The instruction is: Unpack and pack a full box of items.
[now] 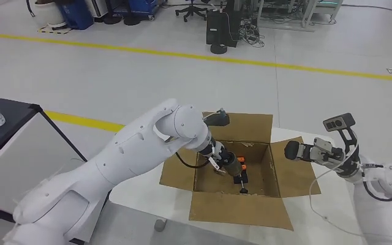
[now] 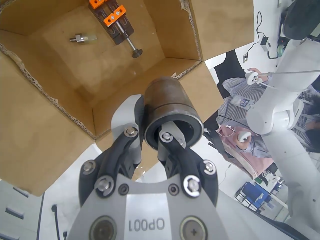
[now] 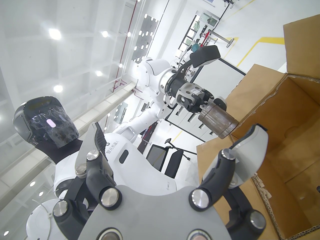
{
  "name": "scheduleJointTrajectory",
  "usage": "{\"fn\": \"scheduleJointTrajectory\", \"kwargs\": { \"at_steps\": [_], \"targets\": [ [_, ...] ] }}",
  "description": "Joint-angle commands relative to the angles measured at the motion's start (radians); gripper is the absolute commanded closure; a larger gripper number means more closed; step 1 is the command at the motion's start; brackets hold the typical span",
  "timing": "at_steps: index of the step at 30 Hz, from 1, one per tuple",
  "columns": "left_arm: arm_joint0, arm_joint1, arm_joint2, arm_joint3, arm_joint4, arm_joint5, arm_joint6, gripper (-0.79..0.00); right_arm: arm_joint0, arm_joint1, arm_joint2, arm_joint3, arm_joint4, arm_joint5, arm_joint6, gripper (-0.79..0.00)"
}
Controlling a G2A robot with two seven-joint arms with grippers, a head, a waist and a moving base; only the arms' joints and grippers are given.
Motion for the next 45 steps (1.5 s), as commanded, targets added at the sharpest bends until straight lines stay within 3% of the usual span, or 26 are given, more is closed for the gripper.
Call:
{"fn": "scheduleJointTrajectory", "kwargs": {
  "at_steps": [1, 9, 14, 20, 32, 45],
  "targets": [
    [0.000, 0.000, 0.000, 0.000, 0.000, 0.000, 0.000, 0.000, 0.000, 0.000, 0.000, 0.000, 0.000, 0.000, 0.000, -0.785],
    [0.019, -0.003, 0.009, 0.010, 0.014, -0.011, 0.039, 0.000, 0.000, 0.000, 0.000, 0.000, 0.000, 0.000, 0.000, -0.785],
    [-0.007, -0.035, 0.058, 0.063, 0.031, -0.003, 0.064, 0.000, 0.000, 0.000, 0.000, 0.000, 0.000, 0.000, 0.000, -0.785],
    [-0.090, -0.115, 0.194, 0.200, 0.070, 0.062, 0.060, 0.000, 0.000, 0.000, 0.000, 0.000, 0.000, 0.000, 0.000, -0.785],
    [-0.170, -0.283, 0.355, 0.466, 0.008, 0.156, 0.154, 0.000, 0.000, 0.000, 0.000, 0.000, 0.000, 0.000, 0.000, -0.785],
    [-0.113, -0.422, 0.355, 0.744, 0.184, 0.161, 0.159, 0.000, 0.000, 0.000, 0.000, 0.000, 0.000, 0.000, 0.000, -0.785]
  ]
}}
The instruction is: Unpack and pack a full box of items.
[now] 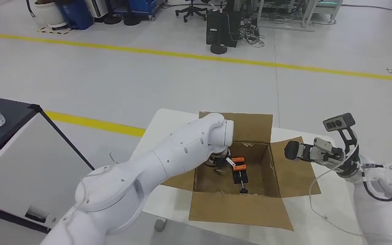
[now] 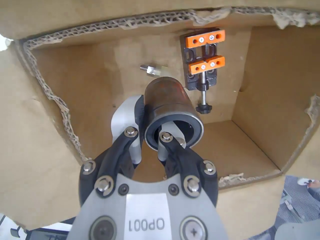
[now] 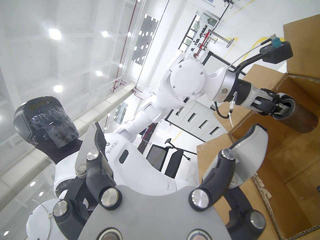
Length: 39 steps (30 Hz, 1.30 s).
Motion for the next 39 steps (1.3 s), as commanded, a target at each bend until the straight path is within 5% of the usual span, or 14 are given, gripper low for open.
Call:
{"fn": "scheduleJointTrajectory", "kwargs": {
  "at_steps": [1, 13, 24, 26, 30, 39],
  "targets": [
    [0.004, -0.022, 0.000, 0.052, 0.048, -0.007, -0.007, 0.000, 0.000, 0.000, 0.000, 0.000, 0.000, 0.000, 0.000, -0.785],
    [0.004, -0.129, 0.000, 0.253, 0.118, -0.099, -0.099, 0.000, 0.000, 0.000, 0.000, 0.000, 0.000, 0.000, 0.000, -0.785],
    [-0.001, -0.188, 0.000, 0.334, 0.118, -0.138, -0.138, 0.000, 0.000, 0.000, 0.000, 0.000, 0.000, 0.000, 0.000, -0.785],
    [0.000, -0.196, 0.000, 0.346, 0.118, -0.146, -0.146, -0.212, 0.000, 0.000, 0.000, 0.000, 0.000, 0.000, 0.000, -0.785],
    [-0.002, -0.211, 0.000, 0.375, 0.121, -0.155, -0.155, -0.363, 0.000, 0.000, 0.000, 0.000, 0.000, 0.000, 0.000, -0.785],
    [-0.009, -0.242, 0.000, 0.427, 0.139, -0.166, -0.165, -0.434, 0.000, 0.000, 0.000, 0.000, 0.000, 0.000, 0.000, -0.785]
  ]
}}
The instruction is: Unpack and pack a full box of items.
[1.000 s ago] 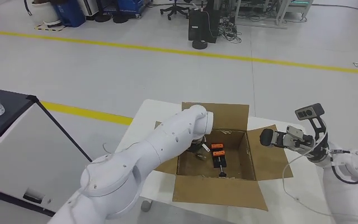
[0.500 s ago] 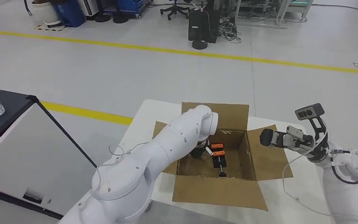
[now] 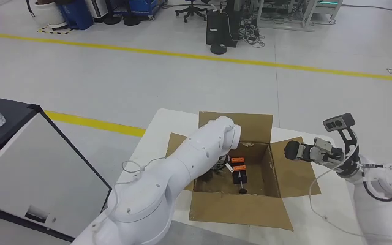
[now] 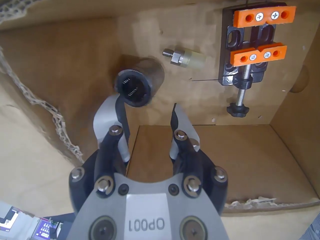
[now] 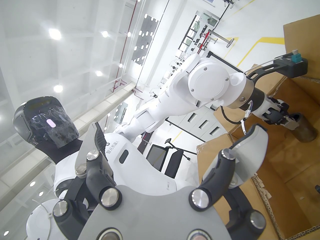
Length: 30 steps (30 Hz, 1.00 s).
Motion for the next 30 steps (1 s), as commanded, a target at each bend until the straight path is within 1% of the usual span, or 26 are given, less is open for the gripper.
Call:
{"fn": "scheduleJointTrajectory", "kwargs": {
  "at_steps": [1, 4, 5, 6, 7, 9, 12, 17, 21, 24, 27, 30],
  "targets": [
    [-0.011, -0.006, -0.001, 0.005, 0.000, 0.001, 0.001, -0.471, 0.000, 0.000, 0.000, 0.000, 0.000, 0.000, 0.000, -0.785],
    [-0.031, -0.012, -0.004, -0.004, 0.001, -0.006, -0.006, -0.588, 0.000, 0.000, 0.000, 0.000, 0.000, 0.000, 0.000, -0.785],
    [-0.039, -0.013, -0.004, -0.007, 0.003, -0.010, -0.010, -0.677, 0.000, 0.000, 0.000, 0.000, 0.000, 0.000, 0.000, -0.785],
    [-0.048, -0.014, -0.006, -0.013, 0.001, -0.013, -0.013, -0.708, 0.000, 0.000, 0.000, 0.000, 0.000, 0.000, 0.000, -0.785],
    [-0.056, -0.015, -0.010, -0.018, -0.002, -0.015, -0.015, -0.714, 0.000, 0.000, 0.000, 0.000, 0.000, 0.000, 0.000, -0.785],
    [-0.074, -0.014, -0.019, -0.032, -0.009, -0.018, -0.018, -0.785, 0.000, 0.000, 0.000, 0.000, 0.000, 0.000, 0.000, -0.785],
    [-0.101, -0.006, -0.041, -0.069, -0.027, -0.030, -0.029, -0.785, 0.000, 0.000, 0.000, 0.000, 0.000, 0.000, 0.000, -0.785],
    [-0.123, 0.028, -0.085, -0.162, -0.043, -0.055, -0.042, -0.785, 0.000, 0.000, 0.000, 0.000, 0.000, 0.000, 0.000, -0.785],
    [-0.133, 0.073, -0.117, -0.264, -0.020, -0.039, -0.039, -0.785, 0.000, 0.000, 0.000, 0.000, 0.000, 0.000, 0.000, -0.785],
    [-0.134, 0.117, -0.146, -0.350, -0.003, -0.036, -0.036, -0.785, 0.000, 0.000, 0.000, 0.000, 0.000, 0.000, 0.000, -0.785],
    [-0.120, 0.169, -0.181, -0.457, 0.011, -0.030, -0.030, -0.785, 0.000, 0.000, 0.000, 0.000, 0.000, 0.000, 0.000, -0.785],
    [-0.086, 0.233, -0.241, -0.587, 0.019, -0.020, -0.020, -0.785, 0.000, 0.000, 0.000, 0.000, 0.000, 0.000, 0.000, -0.785]
  ]
}}
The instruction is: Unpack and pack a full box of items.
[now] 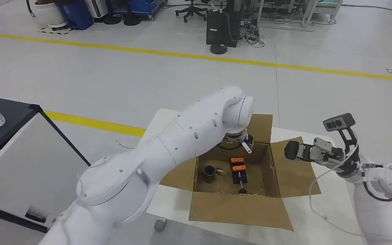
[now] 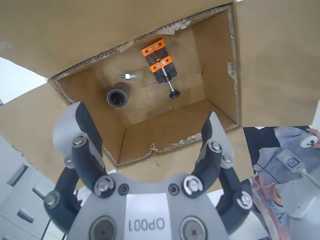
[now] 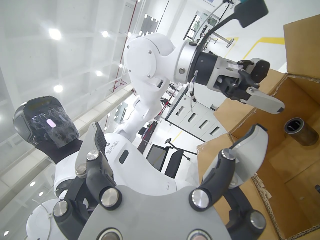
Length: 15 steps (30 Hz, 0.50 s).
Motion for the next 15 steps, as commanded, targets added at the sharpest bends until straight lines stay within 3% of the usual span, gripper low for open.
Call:
{"fn": "scheduleJointTrajectory", "kwargs": {
  "at_steps": [1, 7, 11, 15],
  "targets": [
    [0.037, 0.055, -0.054, -0.111, 0.011, 0.010, 0.010, -0.785, 0.000, 0.000, 0.000, 0.000, 0.000, 0.000, 0.000, -0.785],
    [0.259, 0.213, -0.262, -0.442, 0.067, 0.026, 0.026, -0.785, 0.000, 0.000, 0.000, 0.000, 0.000, 0.000, 0.000, -0.785],
    [0.442, 0.298, -0.427, -0.710, 0.109, -0.001, -0.001, -0.785, 0.000, 0.000, 0.000, 0.000, 0.000, 0.000, 0.000, -0.785],
    [0.442, 0.298, -0.427, -0.710, 0.109, -0.001, -0.001, -0.785, 0.000, 0.000, 0.000, 0.000, 0.000, 0.000, 0.000, -0.785]
  ]
}}
